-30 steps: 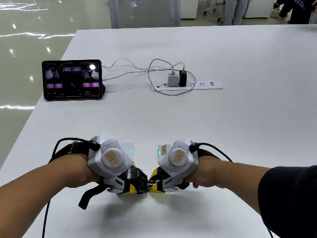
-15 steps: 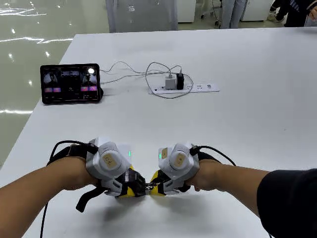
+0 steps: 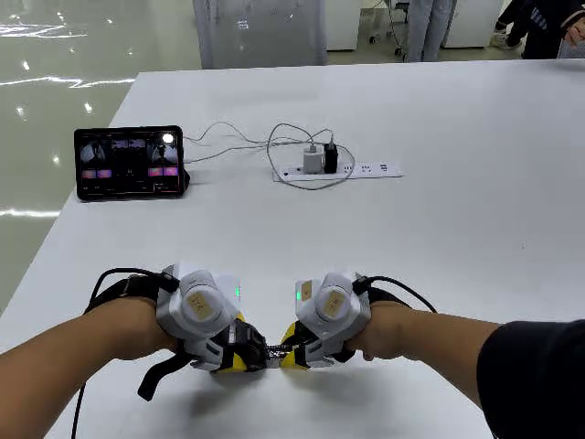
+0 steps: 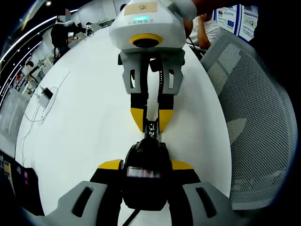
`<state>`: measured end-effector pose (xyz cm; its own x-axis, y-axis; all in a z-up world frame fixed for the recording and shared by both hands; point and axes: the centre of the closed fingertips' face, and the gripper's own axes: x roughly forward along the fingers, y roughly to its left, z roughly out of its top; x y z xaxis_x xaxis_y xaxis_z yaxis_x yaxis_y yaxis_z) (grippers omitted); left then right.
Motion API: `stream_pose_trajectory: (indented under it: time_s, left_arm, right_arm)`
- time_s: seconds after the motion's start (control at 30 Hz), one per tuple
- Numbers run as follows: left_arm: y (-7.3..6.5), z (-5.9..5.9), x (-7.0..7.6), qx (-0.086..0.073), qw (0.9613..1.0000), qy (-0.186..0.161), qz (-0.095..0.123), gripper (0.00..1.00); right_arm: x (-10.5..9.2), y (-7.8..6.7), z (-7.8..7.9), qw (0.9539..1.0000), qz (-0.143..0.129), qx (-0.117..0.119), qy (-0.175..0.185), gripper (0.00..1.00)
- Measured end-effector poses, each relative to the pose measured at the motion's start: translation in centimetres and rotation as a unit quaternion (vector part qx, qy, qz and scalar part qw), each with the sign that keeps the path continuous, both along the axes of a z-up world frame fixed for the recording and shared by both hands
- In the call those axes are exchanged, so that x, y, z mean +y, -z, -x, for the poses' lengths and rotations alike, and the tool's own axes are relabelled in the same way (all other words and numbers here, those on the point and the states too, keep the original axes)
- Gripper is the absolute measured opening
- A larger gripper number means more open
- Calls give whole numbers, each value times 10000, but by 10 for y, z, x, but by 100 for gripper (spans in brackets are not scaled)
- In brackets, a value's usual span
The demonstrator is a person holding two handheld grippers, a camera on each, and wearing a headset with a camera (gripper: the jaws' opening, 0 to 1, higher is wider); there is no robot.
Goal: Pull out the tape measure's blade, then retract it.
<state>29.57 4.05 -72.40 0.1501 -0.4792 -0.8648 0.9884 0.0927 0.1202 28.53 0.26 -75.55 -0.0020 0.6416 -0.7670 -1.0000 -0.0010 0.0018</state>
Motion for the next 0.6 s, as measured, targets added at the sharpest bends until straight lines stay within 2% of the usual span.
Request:
stream_pose_trajectory:
  time_s: [0.6]
  left_arm:
    - [0,0,0,-11,10000,-16,-1,32]
  right_arm:
    - [-15,-3,-1,10000,62,-1,40,10]
